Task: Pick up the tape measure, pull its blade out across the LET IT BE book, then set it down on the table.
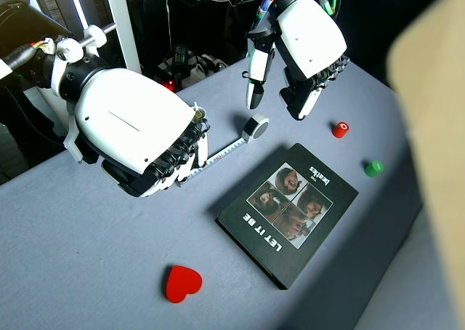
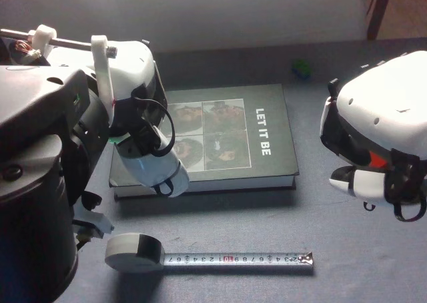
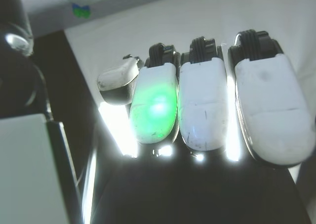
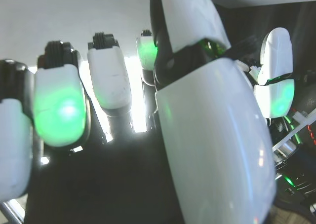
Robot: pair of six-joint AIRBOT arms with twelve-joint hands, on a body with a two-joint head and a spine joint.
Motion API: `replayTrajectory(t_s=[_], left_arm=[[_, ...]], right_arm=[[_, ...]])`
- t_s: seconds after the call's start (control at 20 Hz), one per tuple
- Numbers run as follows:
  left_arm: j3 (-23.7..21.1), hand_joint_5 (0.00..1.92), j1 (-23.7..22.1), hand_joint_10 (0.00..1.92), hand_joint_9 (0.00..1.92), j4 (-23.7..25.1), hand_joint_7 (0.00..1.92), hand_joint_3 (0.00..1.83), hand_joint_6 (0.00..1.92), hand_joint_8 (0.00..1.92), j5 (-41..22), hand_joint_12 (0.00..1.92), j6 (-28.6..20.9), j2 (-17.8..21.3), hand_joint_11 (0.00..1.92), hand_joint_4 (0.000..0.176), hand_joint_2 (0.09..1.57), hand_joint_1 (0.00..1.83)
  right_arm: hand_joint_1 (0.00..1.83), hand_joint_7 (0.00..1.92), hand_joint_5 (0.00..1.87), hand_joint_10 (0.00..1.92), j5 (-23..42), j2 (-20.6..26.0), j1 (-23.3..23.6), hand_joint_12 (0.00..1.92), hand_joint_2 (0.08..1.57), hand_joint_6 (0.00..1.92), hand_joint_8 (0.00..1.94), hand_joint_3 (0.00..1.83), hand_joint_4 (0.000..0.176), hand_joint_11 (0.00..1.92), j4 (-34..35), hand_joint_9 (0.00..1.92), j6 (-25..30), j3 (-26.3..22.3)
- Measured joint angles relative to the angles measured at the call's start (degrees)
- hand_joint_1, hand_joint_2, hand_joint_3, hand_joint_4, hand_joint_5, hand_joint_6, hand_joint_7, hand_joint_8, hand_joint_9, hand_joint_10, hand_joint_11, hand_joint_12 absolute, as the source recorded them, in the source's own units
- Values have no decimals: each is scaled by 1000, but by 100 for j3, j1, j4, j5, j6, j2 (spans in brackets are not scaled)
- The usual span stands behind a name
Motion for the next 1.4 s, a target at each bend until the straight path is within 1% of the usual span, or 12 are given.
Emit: replayTrajectory(t_s=[0.05, 0.4, 0.45, 0.6, 0.75, 0.85, 0.9, 0.95, 1.05, 1.15, 1.25, 1.4], left_arm=[[-2, 460, 0, 14, 347, -9, 419, 2, 6, 2, -7, 938, 20, 0, 42, 41, 1255, 116], [4, 462, 11, 6, 342, -118, 396, 0, 3, 0, 170, 942, 9, 83, 40, 44, 1250, 118], [13, 455, 9, 1, 313, -192, 380, 0, 0, 0, 291, 935, 9, 190, 19, 46, 1247, 122], [11, 405, -120, 4, 316, -245, 364, 0, 0, 0, 802, 937, 28, 667, 15, 48, 1238, 125], [-9, 385, -122, 1, 294, -208, 357, 0, 4, 1, 1598, 908, 26, 1266, 0, 48, 1110, 327], [13, 391, -105, 0, 288, -192, 360, 0, 2, 1, 2133, 853, 68, 1510, 0, 27, 1033, 493], [74, 381, -50, 0, 286, -144, 352, 0, 0, 0, 2476, 829, 74, 1576, 0, 9, 1009, 571], [144, 397, 17, 2, 294, -151, 345, 0, 4, 0, 2844, 843, 74, 1613, 0, 0, 981, 677], [160, 459, 136, 11, 356, -210, 395, 0, 9, 5, 3526, 872, 79, 1810, 43, 0, 965, 829], [160, 527, 302, 9, 438, -184, 460, 2, 5, 2, 3978, 866, -105, 2092, 113, 0, 1005, 872], [247, 547, 809, 5, 453, -72, 481, 9, 4, 2, 4323, 860, -870, 2420, 145, 0, 1086, 874], [308, 580, 1172, 6, 479, 111, 548, 4, 6, 8, 4730, 850, -1495, 2656, 150, 0, 1112, 885]], right_arm=[[243, 237, 226, 15, -15, 0, -2, 888, 1184, 8, 5, 22, 72, 0, 2, 209, -46, -9], [242, 249, 239, 10, 9, 0, -37, 885, 1191, 5, 3, 4, 69, 0, -33, 236, -87, -24], [247, 266, 265, 9, 9, 0, -61, 916, 1190, 8, 5, 2, 63, 0, 4, 248, -96, -22], [263, 276, 252, 0, 22, 0, -63, 873, 1184, 0, 3, 0, 63, 0, -15, 247, -131, -24], [266, 266, 236, 0, 26, 0, -66, 832, 1182, 0, 0, 0, 64, 0, -2, 232, -160, -24], [265, 263, 226, 2, 28, 0, -66, 832, 1178, 0, 0, 0, 61, 0, -2, 235, -181, -24], [266, 263, 225, 2, 28, 0, -66, 854, 1178, 0, 0, 0, 58, 0, -2, 239, -184, -24], [266, 263, 224, 2, 35, 0, -66, 888, 1179, 0, 0, 0, 57, 0, -13, 240, -205, -24], [271, 261, 224, 1, 31, 0, -70, 1000, 1183, 0, 0, 0, 56, 10, -24, 244, -219, -31], [280, 259, 227, 4, 35, 0, -105, 1020, 1181, 1, 0, 0, 56, 28, -31, 253, -219, -35], [285, 259, 227, 4, 33, 0, -105, 1011, 1180, 1, 0, 0, 57, 2, -33, 254, -227, -35], [286, 261, 227, 5, 48, -11, -107, 1015, 1183, 1, 1, 1, 53, 5, -33, 259, -229, -55]])
